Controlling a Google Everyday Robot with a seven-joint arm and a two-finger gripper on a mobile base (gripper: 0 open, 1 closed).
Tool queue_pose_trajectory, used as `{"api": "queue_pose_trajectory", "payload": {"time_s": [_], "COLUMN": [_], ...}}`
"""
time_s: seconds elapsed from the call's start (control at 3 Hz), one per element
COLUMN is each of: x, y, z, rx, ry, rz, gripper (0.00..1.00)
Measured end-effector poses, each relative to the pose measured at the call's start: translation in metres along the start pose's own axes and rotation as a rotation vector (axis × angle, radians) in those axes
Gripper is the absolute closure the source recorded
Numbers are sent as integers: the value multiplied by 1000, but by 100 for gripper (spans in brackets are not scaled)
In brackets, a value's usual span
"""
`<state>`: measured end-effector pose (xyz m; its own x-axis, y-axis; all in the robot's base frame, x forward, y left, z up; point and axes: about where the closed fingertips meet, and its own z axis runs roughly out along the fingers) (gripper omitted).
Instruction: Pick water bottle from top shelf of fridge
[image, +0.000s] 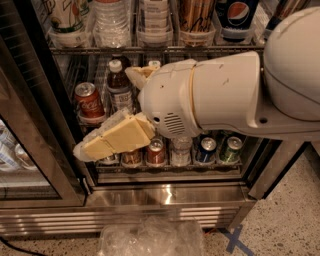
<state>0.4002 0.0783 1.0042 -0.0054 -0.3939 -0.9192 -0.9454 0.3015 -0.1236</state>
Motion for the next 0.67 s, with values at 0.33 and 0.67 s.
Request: {"api": "queue_pose_trajectory", "payload": {"time_s": [0.33, 0.67], "x": [6, 21], "y": [-11, -26], "z": [7, 18], "rx": [77, 205], "ry": [-7, -49], "rz": [60, 181], "gripper": [0, 0]}}
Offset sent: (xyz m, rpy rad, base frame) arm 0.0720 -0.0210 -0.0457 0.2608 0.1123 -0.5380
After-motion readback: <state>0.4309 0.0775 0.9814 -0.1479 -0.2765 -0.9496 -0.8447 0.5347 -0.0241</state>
